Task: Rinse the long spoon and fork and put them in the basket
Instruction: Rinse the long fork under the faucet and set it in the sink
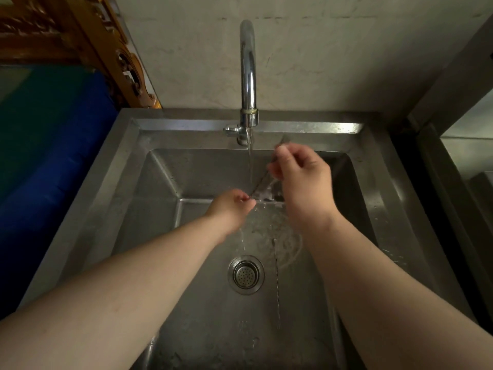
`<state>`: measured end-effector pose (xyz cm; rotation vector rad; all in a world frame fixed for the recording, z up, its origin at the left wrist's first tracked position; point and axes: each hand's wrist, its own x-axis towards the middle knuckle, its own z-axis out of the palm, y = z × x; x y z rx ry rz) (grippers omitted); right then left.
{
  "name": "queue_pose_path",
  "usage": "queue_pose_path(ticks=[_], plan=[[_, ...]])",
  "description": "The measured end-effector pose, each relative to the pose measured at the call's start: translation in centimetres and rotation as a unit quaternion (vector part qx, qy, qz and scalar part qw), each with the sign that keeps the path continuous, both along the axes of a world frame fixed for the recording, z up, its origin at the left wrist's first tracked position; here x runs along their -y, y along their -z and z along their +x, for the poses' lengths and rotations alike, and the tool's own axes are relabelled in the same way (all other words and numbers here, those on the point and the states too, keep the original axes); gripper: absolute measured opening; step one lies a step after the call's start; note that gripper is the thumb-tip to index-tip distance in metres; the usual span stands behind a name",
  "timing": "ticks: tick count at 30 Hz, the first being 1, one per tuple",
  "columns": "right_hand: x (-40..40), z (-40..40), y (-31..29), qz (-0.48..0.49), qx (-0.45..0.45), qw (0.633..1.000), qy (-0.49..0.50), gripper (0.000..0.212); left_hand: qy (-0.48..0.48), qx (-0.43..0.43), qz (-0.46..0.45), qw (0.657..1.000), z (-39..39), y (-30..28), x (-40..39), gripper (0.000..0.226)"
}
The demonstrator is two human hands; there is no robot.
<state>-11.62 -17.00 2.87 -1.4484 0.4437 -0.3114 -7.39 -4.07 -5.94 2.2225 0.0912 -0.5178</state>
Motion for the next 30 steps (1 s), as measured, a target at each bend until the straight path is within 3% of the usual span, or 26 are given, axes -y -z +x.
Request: queue_pose_path(ticks=[2,5,7,11,14,16,18,20,23,26,30], plan=[[1.2,-0.6,0.4,0.053,-0.007,0.998,0.046,0.015,-0.026,0.005,-0.049,0.998,0.6,-0.2,-0.9,0.005],[2.8,-1.7,1.3,0.173,-0.008,0.978,0.113,0.019,-0.06,0.02,-0.096,0.993,1.3,-0.6,-1.8,0.024],[3.4,-2.6,2.1,0.294,-0.001,0.942,0.16,0.016,-0.084,0.012,-0.119,0.989,1.7,-1.1,-1.7,0.028],[4.6,-4.2,4.0,0.453,-0.039,0.859,0.235,0.014,-0.167,-0.043,-0.259,0.95,1.8,-3.0,-1.0,0.023],[4.6,-5.8,5.8,0.532,-0.11,0.801,0.253,0.018,-0.197,-0.029,-0.321,0.926,2.0,-4.5,-0.1,0.018],[3.7,-7.3,7.1,0.534,-0.174,0.783,0.269,0.016,-0.176,0.002,-0.313,0.933,1.8,-5.2,0.6,0.016],[2.4,-9.1,8.0,0.435,-0.266,0.814,0.278,0.016,-0.122,0.044,-0.269,0.954,1.3,-5.6,1.2,0.014],[1.1,-10.5,8.8,0.208,-0.359,0.883,0.22,0.028,-0.071,0.086,-0.237,0.965,0.7,-5.7,1.4,0.014],[-0.3,-10.5,8.5,-0.054,-0.311,0.942,0.111,0.044,-0.02,0.11,-0.202,0.973,0.1,-5.7,1.4,0.019],[-1.5,-8.7,8.1,-0.27,-0.202,0.94,-0.047,0.043,-0.012,0.108,-0.195,0.975,-0.3,-5.8,1.0,0.016],[-2.7,-7.4,8.0,-0.336,-0.154,0.922,-0.111,0.022,-0.036,0.082,-0.226,0.97,-0.5,-6.3,0.4,0.015]])
